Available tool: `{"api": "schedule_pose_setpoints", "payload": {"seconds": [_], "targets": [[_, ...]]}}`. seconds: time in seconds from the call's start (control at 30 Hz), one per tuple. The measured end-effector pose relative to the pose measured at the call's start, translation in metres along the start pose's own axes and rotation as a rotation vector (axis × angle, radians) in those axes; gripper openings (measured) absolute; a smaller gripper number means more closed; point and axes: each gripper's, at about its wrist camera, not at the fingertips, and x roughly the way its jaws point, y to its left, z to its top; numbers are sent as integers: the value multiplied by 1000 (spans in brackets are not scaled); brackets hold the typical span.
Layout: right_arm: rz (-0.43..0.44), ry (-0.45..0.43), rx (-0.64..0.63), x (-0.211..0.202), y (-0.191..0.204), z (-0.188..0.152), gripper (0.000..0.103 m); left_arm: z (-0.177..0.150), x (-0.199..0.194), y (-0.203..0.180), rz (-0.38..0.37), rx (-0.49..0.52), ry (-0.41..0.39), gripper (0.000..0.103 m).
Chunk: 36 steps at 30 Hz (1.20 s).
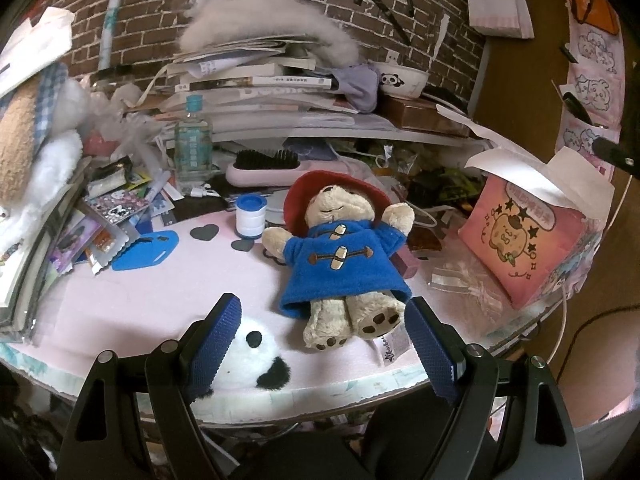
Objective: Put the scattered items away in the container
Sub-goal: 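Move the right gripper back over the desk and hold still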
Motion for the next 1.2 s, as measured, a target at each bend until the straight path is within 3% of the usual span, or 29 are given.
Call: {"api": "schedule_pose_setpoints", "payload": {"seconds": [0.17, 0.4, 0.57, 0.8, 1.2], "targets": [[56, -166, -46, -25, 40, -22, 83, -2, -1, 1, 3, -2, -5, 82], [209, -252, -6, -32, 78, -63, 83, -3, -3, 3, 2, -13, -8, 82], [266, -226, 71, -16, 88, -88, 83, -4, -4, 3, 4, -12, -6, 82], [180, -168, 91, 20, 101, -120, 83, -6, -3, 2, 5, -12, -1, 82], [186, -87, 164, 55, 92, -134, 83, -12, 5, 8, 51, 5, -9, 82]]}}
